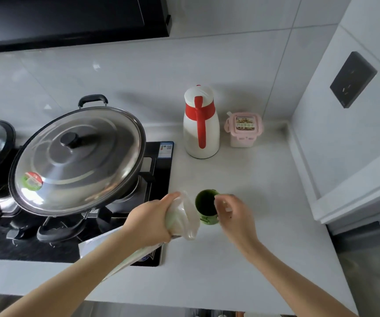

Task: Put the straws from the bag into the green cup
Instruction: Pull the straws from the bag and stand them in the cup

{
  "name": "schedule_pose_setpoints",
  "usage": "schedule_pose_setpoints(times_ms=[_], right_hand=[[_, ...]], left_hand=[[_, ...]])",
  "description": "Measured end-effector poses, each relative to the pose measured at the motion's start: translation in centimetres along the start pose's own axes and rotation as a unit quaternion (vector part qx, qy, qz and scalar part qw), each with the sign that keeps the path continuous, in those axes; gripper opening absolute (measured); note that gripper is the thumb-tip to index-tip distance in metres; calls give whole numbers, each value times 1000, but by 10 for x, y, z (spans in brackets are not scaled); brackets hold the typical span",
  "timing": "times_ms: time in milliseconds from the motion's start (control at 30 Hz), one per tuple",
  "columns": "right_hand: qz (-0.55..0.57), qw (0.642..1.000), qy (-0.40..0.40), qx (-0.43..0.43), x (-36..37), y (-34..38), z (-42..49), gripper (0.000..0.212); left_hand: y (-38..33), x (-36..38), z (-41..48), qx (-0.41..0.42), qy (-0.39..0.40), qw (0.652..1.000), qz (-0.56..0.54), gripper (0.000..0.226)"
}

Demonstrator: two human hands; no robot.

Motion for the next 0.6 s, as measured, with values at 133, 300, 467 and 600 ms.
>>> schedule_pose_setpoints(times_ms=[133, 300, 467, 600], right_hand=[[419, 849, 81, 311, 42, 4, -27, 23], [487, 744, 116, 443, 91, 7, -49, 44], [548, 707, 73, 441, 93, 2, -47, 41], [546, 720, 103, 414, 91, 14, -48, 40]], left_hand=[[-13, 8, 2, 3, 99, 982, 158, 87], [-28, 16, 5, -19, 259, 944, 205, 73], [-8, 36, -10, -152, 460, 873, -56, 59], [1, 41, -16, -153, 484, 852, -126, 49]])
Point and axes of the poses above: each hand's wrist, its own z-axis towards the middle knuckle, its own x-axis out of the palm, y = z × x, the point moved 8 cm from there along z, towards the middle knuckle, and after that the axes turned 6 degrees about -x, right-handed, at the moved point
